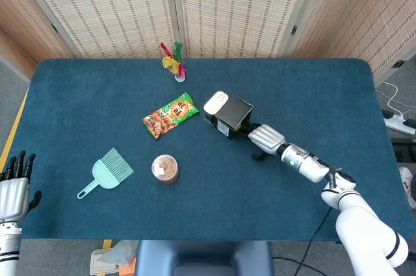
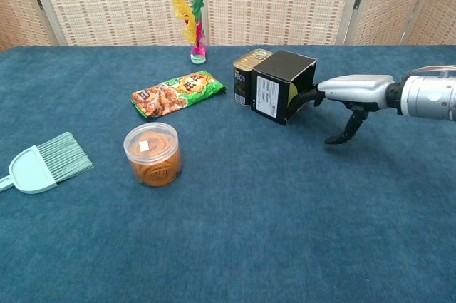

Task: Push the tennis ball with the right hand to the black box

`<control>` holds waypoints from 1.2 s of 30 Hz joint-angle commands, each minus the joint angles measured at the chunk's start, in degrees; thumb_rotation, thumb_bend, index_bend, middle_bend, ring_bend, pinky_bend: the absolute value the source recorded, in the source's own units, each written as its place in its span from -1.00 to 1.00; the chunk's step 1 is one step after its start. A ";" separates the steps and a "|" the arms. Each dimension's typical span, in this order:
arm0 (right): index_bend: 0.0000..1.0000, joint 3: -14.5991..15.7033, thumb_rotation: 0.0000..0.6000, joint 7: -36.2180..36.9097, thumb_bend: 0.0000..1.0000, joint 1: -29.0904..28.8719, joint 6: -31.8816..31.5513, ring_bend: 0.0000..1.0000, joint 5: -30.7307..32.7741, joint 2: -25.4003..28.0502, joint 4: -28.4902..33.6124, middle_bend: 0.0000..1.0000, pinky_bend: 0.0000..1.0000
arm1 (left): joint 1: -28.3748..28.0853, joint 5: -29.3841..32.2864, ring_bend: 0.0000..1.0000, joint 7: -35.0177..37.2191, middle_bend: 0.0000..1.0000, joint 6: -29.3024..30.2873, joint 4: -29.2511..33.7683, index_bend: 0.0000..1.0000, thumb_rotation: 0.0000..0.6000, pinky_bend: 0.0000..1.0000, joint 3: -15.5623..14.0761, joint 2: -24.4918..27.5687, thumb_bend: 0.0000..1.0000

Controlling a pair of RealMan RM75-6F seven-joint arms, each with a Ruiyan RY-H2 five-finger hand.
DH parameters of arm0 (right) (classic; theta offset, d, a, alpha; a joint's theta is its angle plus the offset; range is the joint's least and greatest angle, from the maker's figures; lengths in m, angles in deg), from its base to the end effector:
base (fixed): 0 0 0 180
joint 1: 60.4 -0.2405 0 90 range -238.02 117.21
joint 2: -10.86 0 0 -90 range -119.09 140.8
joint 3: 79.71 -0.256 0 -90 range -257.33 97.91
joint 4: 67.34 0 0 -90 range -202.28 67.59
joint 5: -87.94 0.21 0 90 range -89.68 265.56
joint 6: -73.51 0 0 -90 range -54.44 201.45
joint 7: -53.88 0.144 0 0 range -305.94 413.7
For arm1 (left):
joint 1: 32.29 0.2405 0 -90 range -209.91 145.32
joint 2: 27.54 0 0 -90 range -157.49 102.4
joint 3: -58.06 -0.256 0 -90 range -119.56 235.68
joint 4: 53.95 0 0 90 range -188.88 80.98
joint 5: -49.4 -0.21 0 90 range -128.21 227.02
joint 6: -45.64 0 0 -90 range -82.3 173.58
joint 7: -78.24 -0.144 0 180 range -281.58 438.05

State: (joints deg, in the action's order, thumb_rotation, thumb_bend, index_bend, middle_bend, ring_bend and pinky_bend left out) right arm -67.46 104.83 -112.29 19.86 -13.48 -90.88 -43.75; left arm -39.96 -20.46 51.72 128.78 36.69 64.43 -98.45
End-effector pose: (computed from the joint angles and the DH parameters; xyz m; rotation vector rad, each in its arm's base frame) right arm -0.2284 -0.4233 -0.0216 2.2196 -0.9163 0.8368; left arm -0.3308 0.2047 0.1397 -1.2990 -0.7476 -0.5183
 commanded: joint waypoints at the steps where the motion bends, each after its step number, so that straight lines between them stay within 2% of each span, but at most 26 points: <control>1: -0.74 0.02 1.00 0.17 -0.56 0.01 -0.20 -1.00 0.00 0.02 0.00 -0.86 -0.68 | -0.02 0.01 -0.98 0.06 -0.96 -0.05 -0.10 -0.93 1.00 -0.37 -0.05 -0.02 -0.33; 8: -0.81 0.10 1.00 0.19 -0.57 -0.02 -0.30 -1.00 0.01 0.08 0.09 -0.91 -0.78 | -0.01 -0.02 -0.98 0.25 -0.96 -0.01 -0.02 -0.93 1.00 -0.37 -0.09 0.07 -0.33; 26: -0.83 0.31 1.00 0.53 -0.57 -0.10 -0.09 -1.00 0.04 0.20 0.39 -0.91 -0.78 | -0.01 -0.14 -0.98 0.53 -0.95 -0.02 0.19 -0.95 1.00 -0.37 -0.22 0.24 -0.33; 36: -0.83 0.41 1.00 0.64 -0.58 1.23 -2.64 -1.00 0.18 2.87 3.03 -0.91 -0.78 | 0.04 -0.42 -0.98 0.85 -0.95 -0.01 0.45 -0.95 1.00 -0.37 -0.41 0.45 -0.33</control>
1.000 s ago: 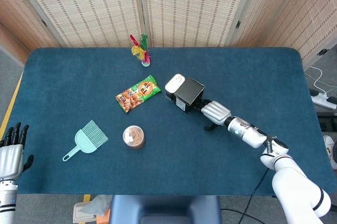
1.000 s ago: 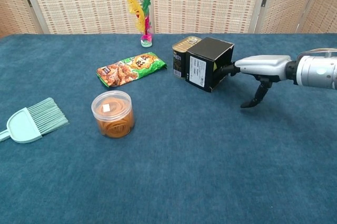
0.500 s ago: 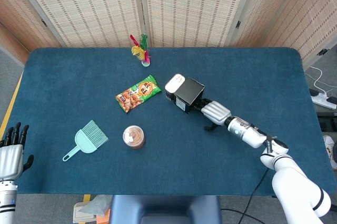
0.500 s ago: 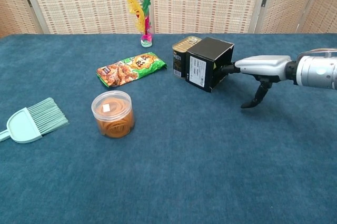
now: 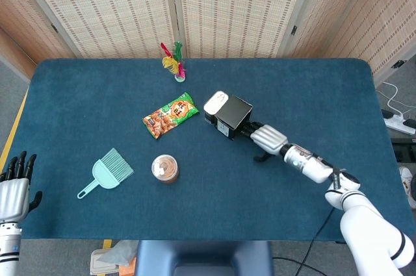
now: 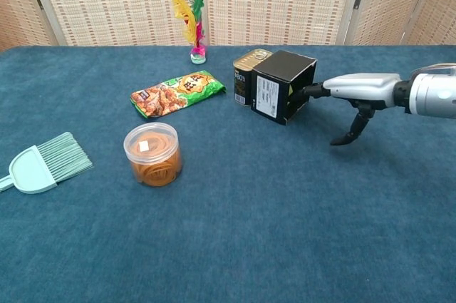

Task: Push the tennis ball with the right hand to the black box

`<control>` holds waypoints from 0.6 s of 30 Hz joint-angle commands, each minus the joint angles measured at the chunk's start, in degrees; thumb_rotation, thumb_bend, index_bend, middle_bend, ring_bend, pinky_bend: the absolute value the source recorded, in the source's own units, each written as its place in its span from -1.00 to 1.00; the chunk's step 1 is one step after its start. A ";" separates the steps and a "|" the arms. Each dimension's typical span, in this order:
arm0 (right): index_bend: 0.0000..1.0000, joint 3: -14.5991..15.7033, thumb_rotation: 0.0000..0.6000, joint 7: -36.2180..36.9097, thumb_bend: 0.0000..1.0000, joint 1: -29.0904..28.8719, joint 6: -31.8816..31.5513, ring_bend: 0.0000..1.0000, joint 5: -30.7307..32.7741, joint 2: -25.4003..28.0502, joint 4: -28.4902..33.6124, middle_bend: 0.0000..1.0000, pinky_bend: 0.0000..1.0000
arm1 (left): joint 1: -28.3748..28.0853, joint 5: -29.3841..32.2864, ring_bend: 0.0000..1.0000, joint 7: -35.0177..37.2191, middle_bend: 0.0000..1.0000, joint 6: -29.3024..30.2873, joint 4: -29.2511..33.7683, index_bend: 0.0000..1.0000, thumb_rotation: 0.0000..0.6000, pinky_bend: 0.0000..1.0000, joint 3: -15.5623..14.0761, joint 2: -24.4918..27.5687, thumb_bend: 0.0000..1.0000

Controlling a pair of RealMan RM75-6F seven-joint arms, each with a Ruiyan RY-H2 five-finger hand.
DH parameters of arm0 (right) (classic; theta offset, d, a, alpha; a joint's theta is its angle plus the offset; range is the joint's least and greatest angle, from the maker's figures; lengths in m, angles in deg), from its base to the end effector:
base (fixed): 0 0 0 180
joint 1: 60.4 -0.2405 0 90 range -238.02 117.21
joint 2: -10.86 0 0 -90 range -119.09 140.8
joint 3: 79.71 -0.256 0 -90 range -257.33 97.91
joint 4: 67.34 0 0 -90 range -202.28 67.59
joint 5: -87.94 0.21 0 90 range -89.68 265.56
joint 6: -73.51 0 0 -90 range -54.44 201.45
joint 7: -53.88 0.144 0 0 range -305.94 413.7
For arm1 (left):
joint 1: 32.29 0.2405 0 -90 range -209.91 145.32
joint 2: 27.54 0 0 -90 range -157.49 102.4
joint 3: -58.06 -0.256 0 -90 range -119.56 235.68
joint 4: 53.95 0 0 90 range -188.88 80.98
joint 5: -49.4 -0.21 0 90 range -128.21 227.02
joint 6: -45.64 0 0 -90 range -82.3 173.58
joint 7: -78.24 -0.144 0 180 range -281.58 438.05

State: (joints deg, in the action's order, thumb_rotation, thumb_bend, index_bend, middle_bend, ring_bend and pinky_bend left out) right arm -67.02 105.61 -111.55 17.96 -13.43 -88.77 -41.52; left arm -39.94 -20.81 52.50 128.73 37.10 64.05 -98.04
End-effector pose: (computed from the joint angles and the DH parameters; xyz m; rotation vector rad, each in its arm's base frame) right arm -0.2333 -0.4189 -0.0121 2.2184 -0.9387 0.8631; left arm -0.3299 0.2033 0.1400 -1.3050 -0.7565 -0.5282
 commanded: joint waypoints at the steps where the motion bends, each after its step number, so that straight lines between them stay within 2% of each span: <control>1: -0.83 -0.12 1.00 -0.34 -0.57 0.81 -1.25 -1.00 0.24 1.18 1.26 -0.91 -0.78 | 0.03 -0.14 -0.98 0.13 -0.95 0.07 0.07 -0.95 1.00 -0.37 -0.04 0.07 -0.33; 5: -0.83 -1.18 1.00 -3.98 -0.58 3.36 -5.01 -1.00 1.37 3.54 4.12 -0.84 -0.78 | 0.09 -0.44 -0.98 0.39 -0.95 0.08 0.34 -0.95 1.00 -0.37 -0.21 0.27 -0.33; 9: -0.83 -3.28 1.00 -13.54 -0.59 8.06 -11.81 -1.00 3.54 8.35 11.60 -0.78 -0.78 | 0.13 -1.00 -0.98 0.76 -0.95 0.08 0.50 -0.95 1.00 -0.37 -0.45 0.51 -0.33; 12: -0.83 -4.84 1.00 -24.11 -0.61 11.89 -14.98 -1.00 6.09 13.67 20.57 -0.78 -0.78 | 0.16 -1.52 -0.98 1.16 -0.94 0.06 0.63 -0.95 1.00 -0.37 -0.68 0.68 -0.33; 18: -0.83 -8.86 1.00 -47.80 -0.66 20.40 -18.59 -1.00 15.96 23.02 39.83 -0.85 -0.78 | -0.06 -2.79 -0.98 1.65 -0.94 -0.43 0.47 -0.95 1.00 -0.37 -1.29 0.84 -0.33</control>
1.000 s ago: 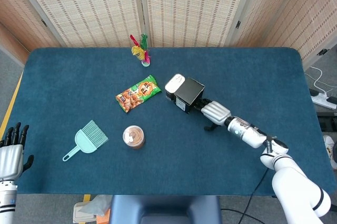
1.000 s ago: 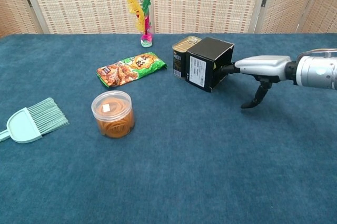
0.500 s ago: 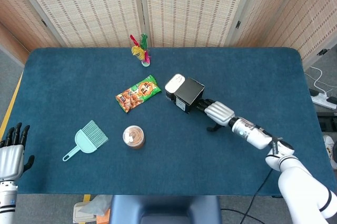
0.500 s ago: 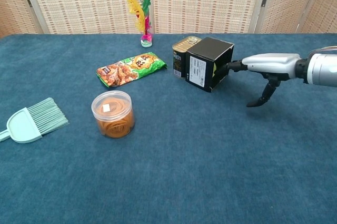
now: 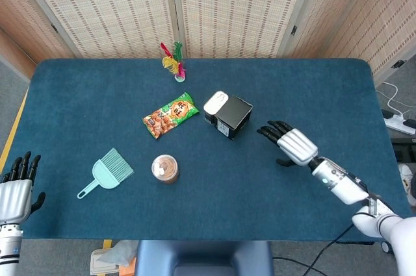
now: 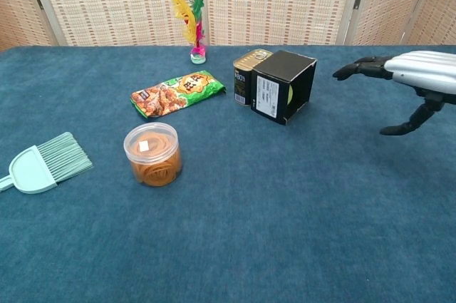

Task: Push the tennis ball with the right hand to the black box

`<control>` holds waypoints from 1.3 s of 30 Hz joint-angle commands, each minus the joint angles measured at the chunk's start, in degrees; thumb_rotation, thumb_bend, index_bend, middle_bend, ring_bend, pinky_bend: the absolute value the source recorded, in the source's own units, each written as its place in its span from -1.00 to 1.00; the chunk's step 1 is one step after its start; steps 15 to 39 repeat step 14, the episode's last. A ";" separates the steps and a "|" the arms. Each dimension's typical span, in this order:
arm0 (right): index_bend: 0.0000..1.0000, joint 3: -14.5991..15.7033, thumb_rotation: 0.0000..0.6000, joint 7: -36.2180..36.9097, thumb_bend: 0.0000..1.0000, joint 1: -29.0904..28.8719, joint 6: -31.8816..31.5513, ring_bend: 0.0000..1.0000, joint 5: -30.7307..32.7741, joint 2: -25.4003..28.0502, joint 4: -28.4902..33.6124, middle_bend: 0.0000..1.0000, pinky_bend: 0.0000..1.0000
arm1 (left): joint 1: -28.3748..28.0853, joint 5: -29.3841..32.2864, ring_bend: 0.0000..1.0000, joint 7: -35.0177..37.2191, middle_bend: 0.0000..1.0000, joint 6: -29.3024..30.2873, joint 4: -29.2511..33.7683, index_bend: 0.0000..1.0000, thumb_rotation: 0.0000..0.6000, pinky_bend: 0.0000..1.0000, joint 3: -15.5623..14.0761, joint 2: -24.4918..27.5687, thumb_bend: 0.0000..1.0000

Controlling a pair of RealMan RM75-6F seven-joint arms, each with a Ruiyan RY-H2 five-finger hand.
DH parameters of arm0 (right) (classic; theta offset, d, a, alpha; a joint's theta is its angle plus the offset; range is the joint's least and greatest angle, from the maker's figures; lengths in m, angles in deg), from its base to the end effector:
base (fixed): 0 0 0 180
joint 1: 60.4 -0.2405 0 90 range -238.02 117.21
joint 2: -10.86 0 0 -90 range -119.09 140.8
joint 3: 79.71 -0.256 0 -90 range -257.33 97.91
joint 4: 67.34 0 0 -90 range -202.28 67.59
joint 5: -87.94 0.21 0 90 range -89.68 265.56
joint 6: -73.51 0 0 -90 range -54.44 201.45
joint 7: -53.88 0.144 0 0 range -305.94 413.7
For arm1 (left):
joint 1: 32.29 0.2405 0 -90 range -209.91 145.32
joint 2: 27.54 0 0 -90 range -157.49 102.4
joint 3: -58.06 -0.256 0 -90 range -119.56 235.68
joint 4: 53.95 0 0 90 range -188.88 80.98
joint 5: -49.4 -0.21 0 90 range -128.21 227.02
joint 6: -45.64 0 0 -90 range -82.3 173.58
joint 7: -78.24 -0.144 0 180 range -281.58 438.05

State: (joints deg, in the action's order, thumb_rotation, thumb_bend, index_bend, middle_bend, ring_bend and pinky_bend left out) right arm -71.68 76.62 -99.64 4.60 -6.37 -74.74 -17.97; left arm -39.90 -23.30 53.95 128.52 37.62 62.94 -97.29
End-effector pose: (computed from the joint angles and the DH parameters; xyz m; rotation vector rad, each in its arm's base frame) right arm -0.2708 -0.3555 0.0513 2.0425 -0.6941 0.9498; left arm -0.3254 0.2003 0.1385 -1.3458 -0.7558 -0.5561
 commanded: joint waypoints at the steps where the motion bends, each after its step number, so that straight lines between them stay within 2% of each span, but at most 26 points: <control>1: -0.83 -4.93 1.00 -21.22 -0.67 9.80 -6.39 -1.00 10.39 9.49 18.07 -0.87 -0.80 | -0.11 -0.46 -0.98 0.32 -0.94 -0.27 -0.05 -0.95 1.00 -0.37 -0.26 0.14 -0.33; 6: -0.83 -7.55 1.00 -28.75 -0.76 15.80 -11.81 -1.00 15.91 10.63 24.24 -0.96 -0.95 | -0.01 -1.38 -0.98 1.29 -0.94 -0.18 0.03 -0.95 1.00 -0.37 -0.55 0.37 -0.33; 12: -0.88 -8.28 1.00 -30.47 -0.77 18.93 -12.93 -1.00 17.03 9.52 24.37 -1.00 -1.00 | -0.09 -2.01 -0.98 1.72 -0.94 -0.34 -0.01 -0.95 1.00 -0.37 -0.74 0.45 -0.33; 39: -0.88 -8.45 1.00 -29.49 -0.78 19.20 -12.09 -1.00 16.86 9.13 23.93 -1.00 -1.00 | -0.09 -2.20 -0.98 1.75 -0.94 -0.29 0.00 -0.95 1.00 -0.37 -0.78 0.40 -0.33</control>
